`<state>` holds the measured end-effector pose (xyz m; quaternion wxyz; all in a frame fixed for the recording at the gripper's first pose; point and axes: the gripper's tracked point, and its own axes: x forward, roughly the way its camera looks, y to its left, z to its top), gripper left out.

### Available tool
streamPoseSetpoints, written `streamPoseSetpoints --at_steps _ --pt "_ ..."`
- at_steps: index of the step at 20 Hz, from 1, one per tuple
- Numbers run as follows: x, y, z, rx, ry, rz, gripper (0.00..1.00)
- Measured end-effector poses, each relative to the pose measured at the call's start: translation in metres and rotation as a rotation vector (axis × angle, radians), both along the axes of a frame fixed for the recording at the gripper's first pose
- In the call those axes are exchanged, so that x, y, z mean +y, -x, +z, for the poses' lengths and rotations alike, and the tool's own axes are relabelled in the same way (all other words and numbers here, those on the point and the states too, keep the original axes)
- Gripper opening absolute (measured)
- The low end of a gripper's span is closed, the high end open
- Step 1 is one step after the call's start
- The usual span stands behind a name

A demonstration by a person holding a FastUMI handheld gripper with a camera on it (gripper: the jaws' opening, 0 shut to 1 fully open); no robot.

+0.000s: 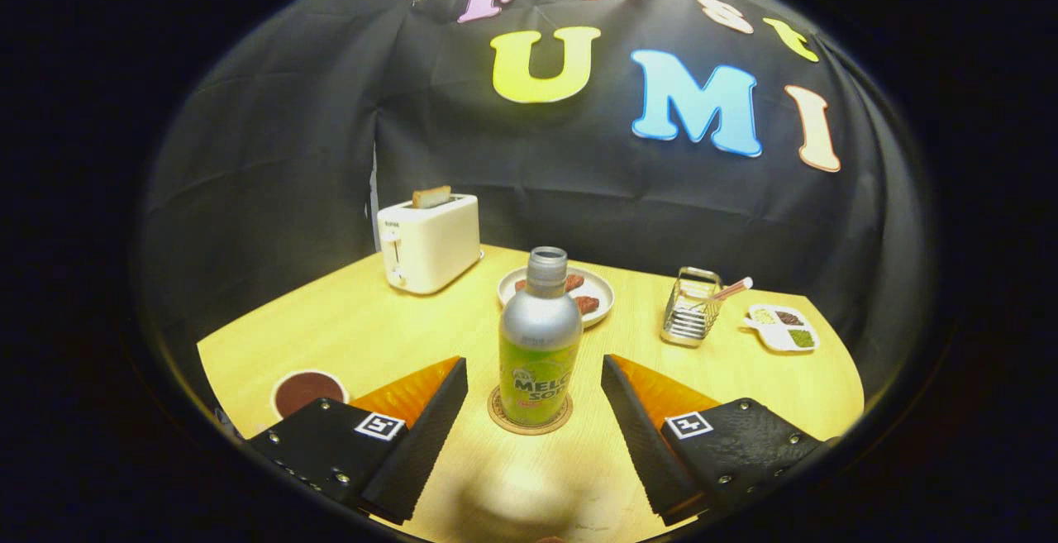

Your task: Take the bottle from table, then pour the juice into the cup, finally place the bottle on the coaster

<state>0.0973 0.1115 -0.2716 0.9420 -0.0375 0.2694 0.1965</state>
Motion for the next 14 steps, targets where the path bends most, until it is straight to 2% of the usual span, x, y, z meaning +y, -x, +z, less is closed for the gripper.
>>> streamPoseSetpoints --at_steps 8,14 --pt "-0.034 0.032 0.099 -0.173 -0.004 -0.053 0.99" --pt "-0.066 0.058 0.135 -0.231 -0.024 -0.144 0.99"
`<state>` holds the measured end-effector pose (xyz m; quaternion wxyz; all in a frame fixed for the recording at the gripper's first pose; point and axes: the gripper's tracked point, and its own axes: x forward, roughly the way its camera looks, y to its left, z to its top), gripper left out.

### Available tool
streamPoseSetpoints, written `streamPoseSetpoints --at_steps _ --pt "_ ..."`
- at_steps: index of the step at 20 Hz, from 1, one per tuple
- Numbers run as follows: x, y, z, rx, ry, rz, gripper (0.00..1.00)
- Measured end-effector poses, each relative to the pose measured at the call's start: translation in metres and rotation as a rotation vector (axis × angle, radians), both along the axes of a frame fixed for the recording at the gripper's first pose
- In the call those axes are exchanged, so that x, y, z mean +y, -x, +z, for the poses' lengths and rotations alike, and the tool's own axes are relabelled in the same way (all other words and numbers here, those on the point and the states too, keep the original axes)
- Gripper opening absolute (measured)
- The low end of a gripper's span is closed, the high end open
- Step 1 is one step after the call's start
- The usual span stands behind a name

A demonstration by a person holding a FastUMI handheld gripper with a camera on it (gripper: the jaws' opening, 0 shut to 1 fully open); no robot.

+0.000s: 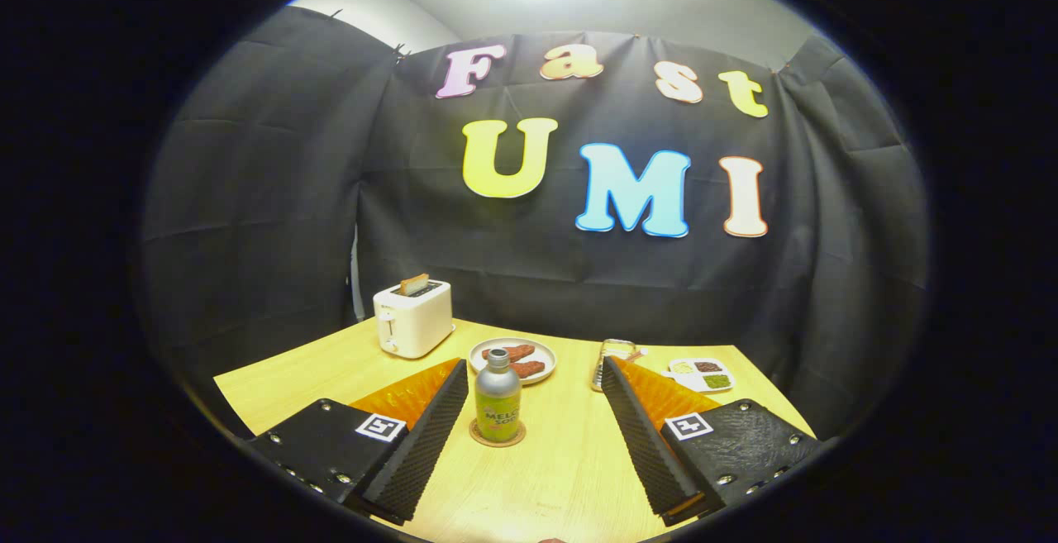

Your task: Take the bottle from table, then pour the juice into the cup, finally place the bottle on the coaster

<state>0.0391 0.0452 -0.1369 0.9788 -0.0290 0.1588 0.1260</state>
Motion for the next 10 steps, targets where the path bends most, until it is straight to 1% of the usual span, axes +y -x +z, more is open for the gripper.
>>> streamPoseSetpoints --at_steps 3,6,10 --pt "-0.013 0.009 0.012 -0.029 -0.03 -0.048 0.99" --pt "-0.028 0.016 0.014 -0.036 -0.033 -0.087 0.98" --pt "-0.037 0.017 0.014 -0.035 -0.044 -0.117 0.99"
